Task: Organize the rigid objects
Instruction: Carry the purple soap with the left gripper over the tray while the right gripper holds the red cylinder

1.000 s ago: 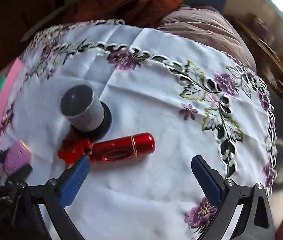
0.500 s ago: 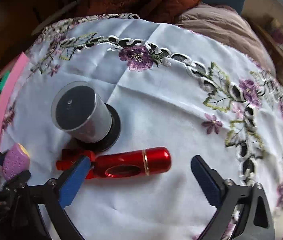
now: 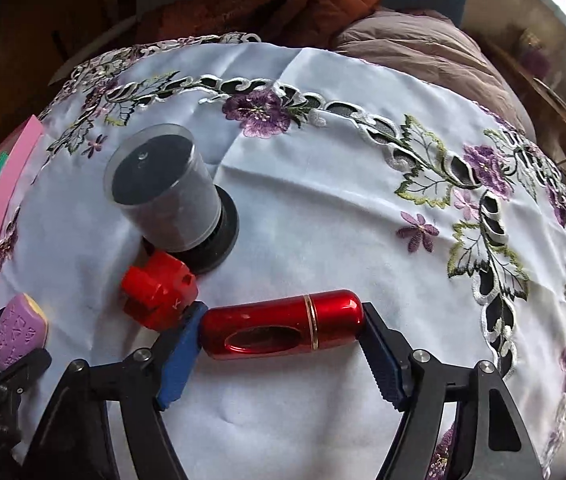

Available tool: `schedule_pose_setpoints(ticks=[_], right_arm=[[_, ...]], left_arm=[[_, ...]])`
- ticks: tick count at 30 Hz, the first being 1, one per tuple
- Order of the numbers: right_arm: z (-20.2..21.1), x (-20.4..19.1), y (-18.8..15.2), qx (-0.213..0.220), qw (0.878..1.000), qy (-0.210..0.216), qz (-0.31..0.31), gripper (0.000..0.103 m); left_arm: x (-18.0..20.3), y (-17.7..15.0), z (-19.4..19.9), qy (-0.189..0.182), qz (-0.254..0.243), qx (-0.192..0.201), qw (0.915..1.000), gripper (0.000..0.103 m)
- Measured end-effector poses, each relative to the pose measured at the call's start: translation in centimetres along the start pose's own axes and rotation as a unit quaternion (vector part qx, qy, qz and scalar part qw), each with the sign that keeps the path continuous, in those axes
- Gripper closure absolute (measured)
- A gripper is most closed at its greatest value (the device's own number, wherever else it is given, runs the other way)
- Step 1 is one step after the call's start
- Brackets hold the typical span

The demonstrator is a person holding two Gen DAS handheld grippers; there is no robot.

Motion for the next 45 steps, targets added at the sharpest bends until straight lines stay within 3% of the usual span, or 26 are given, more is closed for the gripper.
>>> schedule_pose_setpoints(ticks=[10, 22, 37, 45], right_arm=[[-0.3, 0.2, 0.0, 0.000, 1.000, 0.003, -0.022, 0.027], [-0.1, 0.2, 0.2, 0.011, 1.000, -0.010, -0.003, 0.028], [0.0, 0.3, 0.2, 0.022, 1.000, -0.011, 0.000, 0.027], [0.0, 0.3, 0.3, 0.021, 1.000, -0.013, 0.003, 0.027]], left_arm=[[0.0, -0.3, 1.4, 0.001, 0.002, -0.011, 0.9999, 0.063], [-0.5, 1.9, 8.9, 0.005, -0.002, 0.058, 0.9983, 0.063], [-5.7, 1.8, 13.5, 0.030, 0.047, 0.079, 0.9953, 0.062], [-10.2, 0.4, 15.0, 0.040, 0.097, 0.075, 0.9916, 0.062]])
Point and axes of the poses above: each gripper's, at about its wrist camera, not at the fingertips, and z roughly against the way its jaws point, x to its right, y to its top, the point moved 10 cm from there along -z, roughly the way its jaws point, and after that the axes turned 6 degrees about z, right-handed, at the moved point
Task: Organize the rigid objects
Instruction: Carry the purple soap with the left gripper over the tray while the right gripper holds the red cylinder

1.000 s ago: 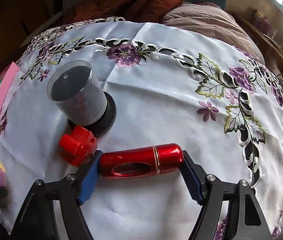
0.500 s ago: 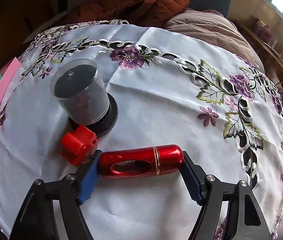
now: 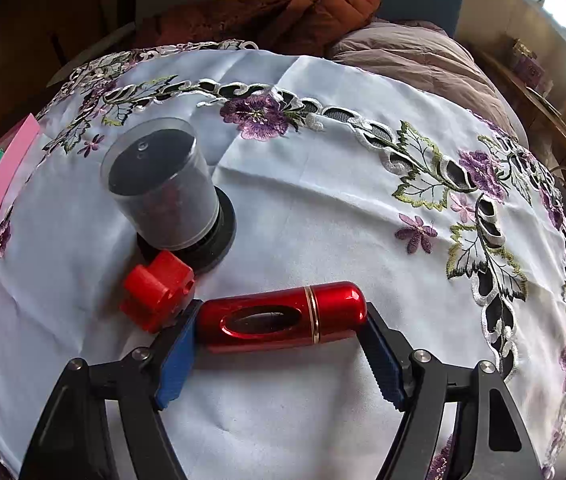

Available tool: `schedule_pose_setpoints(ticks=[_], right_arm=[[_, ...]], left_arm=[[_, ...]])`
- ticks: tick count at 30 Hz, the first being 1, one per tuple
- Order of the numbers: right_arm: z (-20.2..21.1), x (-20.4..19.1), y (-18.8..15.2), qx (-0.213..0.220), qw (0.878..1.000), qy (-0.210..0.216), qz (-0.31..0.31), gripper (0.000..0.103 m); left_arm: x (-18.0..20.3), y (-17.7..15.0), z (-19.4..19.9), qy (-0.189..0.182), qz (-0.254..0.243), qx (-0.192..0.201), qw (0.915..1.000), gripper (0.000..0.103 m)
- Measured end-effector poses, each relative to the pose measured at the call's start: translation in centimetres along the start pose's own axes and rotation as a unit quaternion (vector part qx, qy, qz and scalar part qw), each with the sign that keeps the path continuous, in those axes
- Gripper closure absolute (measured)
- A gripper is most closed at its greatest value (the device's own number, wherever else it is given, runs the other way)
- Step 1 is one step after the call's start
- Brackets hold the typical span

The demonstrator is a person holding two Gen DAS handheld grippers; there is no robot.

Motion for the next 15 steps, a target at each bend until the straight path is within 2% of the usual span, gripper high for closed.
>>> schedule_pose_setpoints(ticks=[9, 15], right_arm=[[0.0, 0.0, 0.0, 0.000, 1.000, -0.002, 0.003, 0.027], [0.0, 0.0, 0.0, 0.000, 1.000, -0.002, 0.005, 0.027]], left_arm=[[-10.0, -1.7, 2.3, 0.043, 0.093, -0.008, 0.9947, 0.063], [-13.2, -3.8, 1.9, 0.052, 0.131, -0.028, 0.9896, 0.063]])
Point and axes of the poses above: each gripper's, at about its wrist camera, not at the fingertips, and z roughly against the way its jaws point, x to its right, y to its top, the point moved 10 cm from there along -z, roughly the way its jaws point, and after that the axes turned 6 degrees about z, right-handed, at the moved point
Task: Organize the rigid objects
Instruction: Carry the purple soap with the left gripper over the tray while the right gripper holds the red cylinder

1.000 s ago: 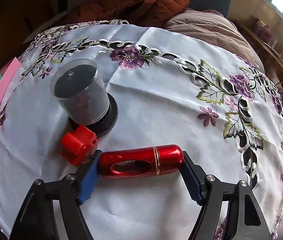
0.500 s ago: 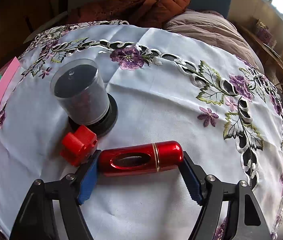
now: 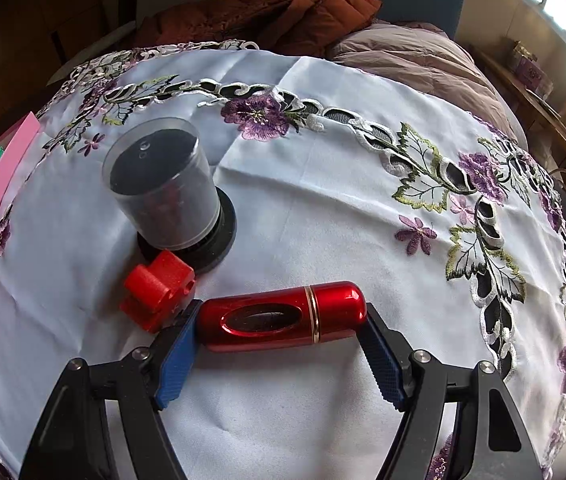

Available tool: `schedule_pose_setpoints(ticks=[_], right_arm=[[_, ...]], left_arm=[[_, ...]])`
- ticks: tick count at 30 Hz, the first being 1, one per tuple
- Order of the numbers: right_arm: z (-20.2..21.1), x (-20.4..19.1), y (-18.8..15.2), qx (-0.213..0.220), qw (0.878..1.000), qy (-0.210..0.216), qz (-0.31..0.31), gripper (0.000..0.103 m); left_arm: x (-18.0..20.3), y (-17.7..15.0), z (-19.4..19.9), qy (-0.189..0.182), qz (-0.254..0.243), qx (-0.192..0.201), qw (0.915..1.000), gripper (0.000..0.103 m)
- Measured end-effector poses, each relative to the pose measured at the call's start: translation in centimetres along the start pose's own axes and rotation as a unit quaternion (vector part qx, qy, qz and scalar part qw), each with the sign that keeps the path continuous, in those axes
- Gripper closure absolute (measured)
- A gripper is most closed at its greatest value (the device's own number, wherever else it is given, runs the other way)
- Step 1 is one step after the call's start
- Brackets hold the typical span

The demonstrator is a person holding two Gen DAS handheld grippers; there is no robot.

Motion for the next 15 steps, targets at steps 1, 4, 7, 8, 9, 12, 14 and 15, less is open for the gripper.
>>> schedule_pose_setpoints(ticks=[1, 4, 7, 8, 9, 12, 14, 15], right_arm=[[0.0, 0.0, 0.0, 0.000, 1.000, 0.000, 0.000, 0.027], [0.0, 0.0, 0.0, 0.000, 1.000, -0.001, 0.000, 0.027], [0.0, 0.0, 0.0, 0.000, 1.000, 0.000, 0.001, 0.027], [0.0, 0.0, 0.0, 0.000, 1.000, 0.000, 0.001, 0.027], [0.0, 0.0, 0.0, 0.000, 1.000, 0.000, 0.001, 0.027], [0.0, 0.0, 0.0, 0.000, 1.000, -0.001, 0.002, 0.027], [0.0, 0.0, 0.0, 0.000, 1.000, -0.001, 0.003, 0.027], [0.0, 0.1, 0.0, 0.000, 1.000, 0.000, 0.003, 0.027]], left_arm=[[-0.3, -0.1, -0.2, -0.001, 0.006, -0.004, 1.0000, 0.063], [-0.6, -0.1, -0.7, -0.002, 0.014, -0.010, 0.9998, 0.063], [-0.6, 0.0, -1.3, 0.001, 0.015, -0.015, 0.9998, 0.063], [-0.6, 0.0, -1.5, 0.002, 0.016, -0.019, 0.9997, 0.063], [-0.7, 0.2, -1.8, 0.002, 0.017, -0.022, 0.9996, 0.063], [-0.5, 0.8, -2.5, 0.003, 0.017, -0.023, 0.9996, 0.063], [-0.3, 1.1, -2.9, 0.003, 0.015, -0.023, 0.9996, 0.063], [-0.2, 1.3, -3.1, 0.006, 0.012, -0.023, 0.9996, 0.062]])
Point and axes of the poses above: each gripper's, at about its wrist camera, not at the fingertips, and z roughly against the way its jaws point, x to its right, y to its top, the point moved 10 cm from there along -z, roughly the way its jaws point, and after that the axes turned 6 degrees about z, right-handed, at the moved point
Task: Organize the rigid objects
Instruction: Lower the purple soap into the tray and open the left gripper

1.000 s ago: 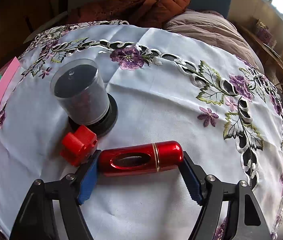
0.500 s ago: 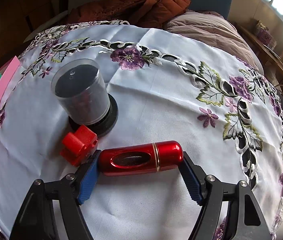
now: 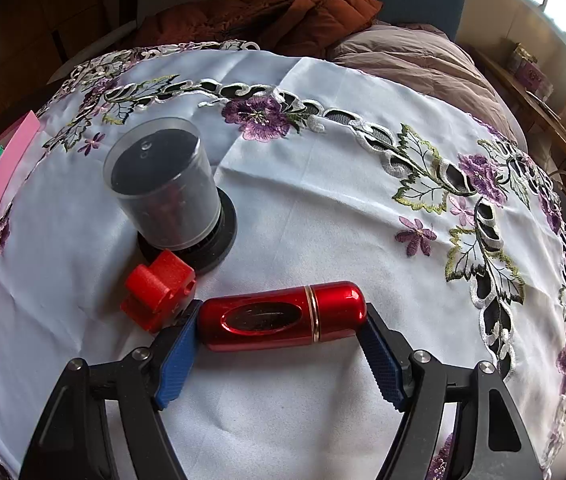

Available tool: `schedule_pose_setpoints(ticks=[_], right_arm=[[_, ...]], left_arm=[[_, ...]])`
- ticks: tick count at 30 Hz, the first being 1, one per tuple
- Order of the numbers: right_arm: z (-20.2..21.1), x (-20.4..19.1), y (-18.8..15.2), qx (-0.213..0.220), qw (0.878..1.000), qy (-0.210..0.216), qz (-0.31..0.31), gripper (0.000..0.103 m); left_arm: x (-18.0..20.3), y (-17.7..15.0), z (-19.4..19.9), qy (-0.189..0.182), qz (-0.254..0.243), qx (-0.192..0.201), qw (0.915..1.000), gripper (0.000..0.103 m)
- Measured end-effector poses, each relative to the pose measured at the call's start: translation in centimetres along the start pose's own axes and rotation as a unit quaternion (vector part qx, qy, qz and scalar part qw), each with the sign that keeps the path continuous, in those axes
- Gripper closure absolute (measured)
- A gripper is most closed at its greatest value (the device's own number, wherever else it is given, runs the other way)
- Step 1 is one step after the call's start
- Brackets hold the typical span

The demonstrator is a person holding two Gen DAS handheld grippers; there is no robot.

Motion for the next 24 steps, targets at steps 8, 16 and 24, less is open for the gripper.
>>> schedule_pose_setpoints(ticks=[8, 16, 24], right_arm=[[0.0, 0.0, 0.0, 0.000, 1.000, -0.002, 0.004, 0.027], [0.0, -0.1, 0.0, 0.001, 1.000, -0.002, 0.007, 0.027], [-0.1, -0.1, 0.0, 0.001, 1.000, -0.002, 0.007, 0.027]], left_arm=[[-0.5, 1.1, -2.4, 0.028, -0.013, -0.009, 0.9995, 0.063], [-1.2, 2.1, -3.4, 0.067, -0.039, 0.008, 0.9969, 0.062], [-1.5, 2.7, -0.6, 0.090, -0.052, 0.050, 0.9933, 0.062]])
Point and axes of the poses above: each gripper's, at about its wrist camera, not at the fingertips, and z roughly against the way its jaws point, x to its right, y to its top, the point moved 10 cm from there along -z, roughly the way its jaws point, and after that the axes turned 6 degrees about z, right-handed, at the moved point
